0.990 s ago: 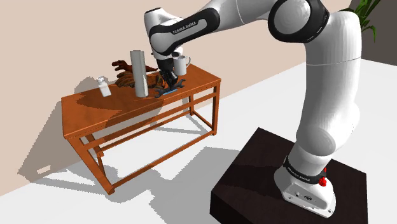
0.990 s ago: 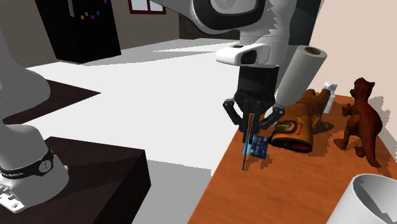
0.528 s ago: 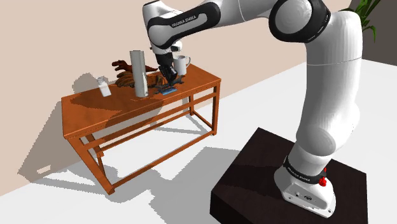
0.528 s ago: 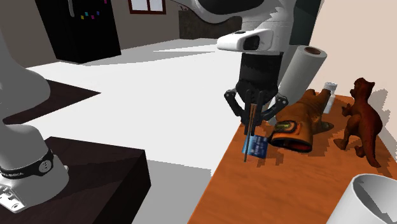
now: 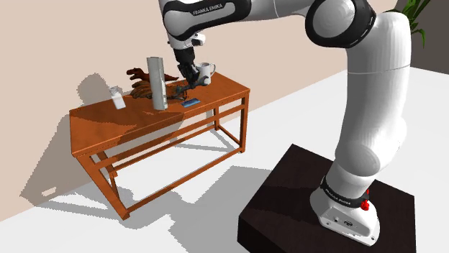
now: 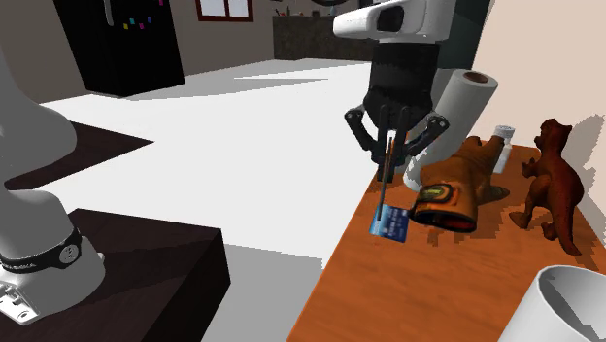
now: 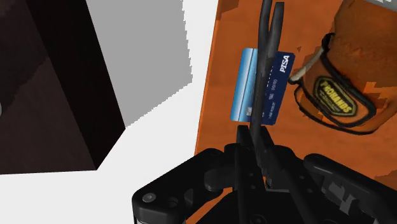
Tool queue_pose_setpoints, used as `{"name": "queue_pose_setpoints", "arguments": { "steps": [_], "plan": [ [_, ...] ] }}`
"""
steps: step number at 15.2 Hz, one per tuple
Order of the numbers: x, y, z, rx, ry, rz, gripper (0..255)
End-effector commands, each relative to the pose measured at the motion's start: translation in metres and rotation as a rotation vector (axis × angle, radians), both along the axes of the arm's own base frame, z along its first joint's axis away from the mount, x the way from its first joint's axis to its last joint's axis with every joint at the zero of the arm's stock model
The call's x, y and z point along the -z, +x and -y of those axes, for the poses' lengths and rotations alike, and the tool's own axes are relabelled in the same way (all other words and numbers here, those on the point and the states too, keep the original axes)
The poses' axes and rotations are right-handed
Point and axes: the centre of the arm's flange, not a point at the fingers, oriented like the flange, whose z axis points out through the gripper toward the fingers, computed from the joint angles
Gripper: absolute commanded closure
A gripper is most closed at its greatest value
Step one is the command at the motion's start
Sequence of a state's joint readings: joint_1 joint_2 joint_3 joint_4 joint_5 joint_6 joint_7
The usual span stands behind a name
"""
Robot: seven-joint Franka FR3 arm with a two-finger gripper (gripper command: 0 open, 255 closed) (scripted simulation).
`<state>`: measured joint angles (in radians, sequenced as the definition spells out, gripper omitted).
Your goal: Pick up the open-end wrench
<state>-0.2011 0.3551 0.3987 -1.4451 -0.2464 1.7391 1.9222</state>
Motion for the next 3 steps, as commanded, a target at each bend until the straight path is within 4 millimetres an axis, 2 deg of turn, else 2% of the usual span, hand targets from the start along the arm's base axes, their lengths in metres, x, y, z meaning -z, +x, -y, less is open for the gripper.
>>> {"name": "queue_pose_setpoints", "arguments": {
  "steps": [1,3],
  "plan": [
    [-0.0110,-0.0008,0.0001,0.000,0.000,-0.001,255],
    [-0.0117,-0.0008,0.0001,0.000,0.000,-0.001,255]
  ]
}}
